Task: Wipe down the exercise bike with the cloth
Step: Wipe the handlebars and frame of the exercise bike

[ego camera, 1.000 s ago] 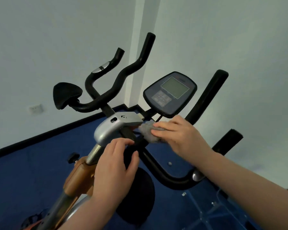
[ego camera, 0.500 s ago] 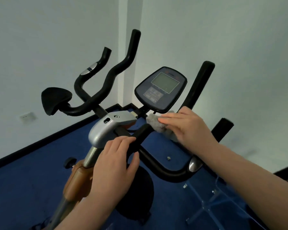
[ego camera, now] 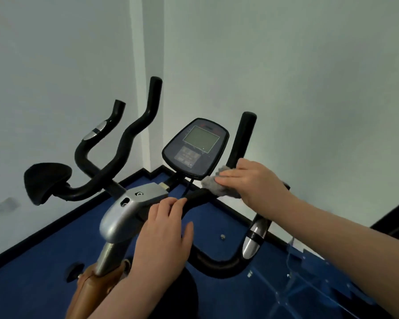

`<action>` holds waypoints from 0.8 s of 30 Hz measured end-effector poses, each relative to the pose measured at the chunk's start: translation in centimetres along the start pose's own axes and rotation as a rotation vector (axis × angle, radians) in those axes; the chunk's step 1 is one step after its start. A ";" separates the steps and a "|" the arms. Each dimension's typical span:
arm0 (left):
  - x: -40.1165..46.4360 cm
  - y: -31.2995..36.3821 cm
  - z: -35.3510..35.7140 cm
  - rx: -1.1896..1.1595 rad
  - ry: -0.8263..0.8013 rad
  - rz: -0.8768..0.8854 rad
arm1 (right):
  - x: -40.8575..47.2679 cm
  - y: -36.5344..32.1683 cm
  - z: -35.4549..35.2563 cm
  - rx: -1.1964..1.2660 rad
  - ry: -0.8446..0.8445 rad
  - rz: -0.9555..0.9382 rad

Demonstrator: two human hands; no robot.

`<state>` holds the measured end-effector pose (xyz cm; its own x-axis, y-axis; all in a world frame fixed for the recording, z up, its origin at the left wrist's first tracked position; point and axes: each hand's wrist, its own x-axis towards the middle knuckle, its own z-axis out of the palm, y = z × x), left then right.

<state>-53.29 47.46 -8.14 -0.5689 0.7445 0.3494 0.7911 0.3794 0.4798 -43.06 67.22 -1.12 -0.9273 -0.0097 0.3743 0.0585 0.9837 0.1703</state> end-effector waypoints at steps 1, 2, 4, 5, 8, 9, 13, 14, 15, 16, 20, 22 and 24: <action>0.3 0.2 0.2 -0.001 0.007 0.023 | 0.1 1.1 -0.7 -0.073 0.006 0.029; 0.8 0.5 0.3 -0.005 0.013 0.043 | 0.3 1.9 -1.3 -0.124 0.016 0.075; 1.8 1.1 0.8 -0.017 0.021 0.067 | 0.8 2.2 -2.0 -0.124 0.032 0.118; 2.4 1.4 1.1 -0.028 0.025 0.072 | 1.0 1.8 -1.9 -0.087 0.033 0.090; 4.0 2.0 1.9 -0.092 0.031 0.064 | 0.9 -0.1 -0.3 0.032 -0.037 -0.027; 4.4 2.1 2.2 -0.119 0.030 0.058 | 0.8 0.1 -0.2 0.047 -0.045 -0.036; 5.1 2.1 2.9 -0.201 0.054 0.072 | 1.1 3.7 -2.2 -0.135 -0.071 -0.129; 5.1 2.1 3.1 -0.210 0.061 0.079 | 1.4 4.4 -3.0 -0.234 -0.089 -0.157; 5.1 2.0 3.2 -0.215 0.069 0.084 | 1.8 4.8 -3.6 -0.352 -0.111 -0.185; 5.0 2.0 3.2 -0.221 0.078 0.085 | 2.3 4.9 -4.3 -0.455 -0.109 -0.199; 5.2 1.7 3.3 -0.236 0.094 0.092 | 4.0 5.8 -7.4 -0.313 0.395 0.065; 5.3 1.8 3.4 -0.233 0.093 0.096 | 5.1 6.0 -8.6 -0.118 0.573 0.300; 5.3 1.9 3.4 -0.242 0.081 0.090 | 6.2 5.6 -7.5 0.016 0.438 0.495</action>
<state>-54.03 53.98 -8.11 -0.5226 0.7193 0.4576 0.7681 0.1642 0.6190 -45.76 71.31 8.98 -0.5556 0.3753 0.7419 0.4304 0.8933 -0.1295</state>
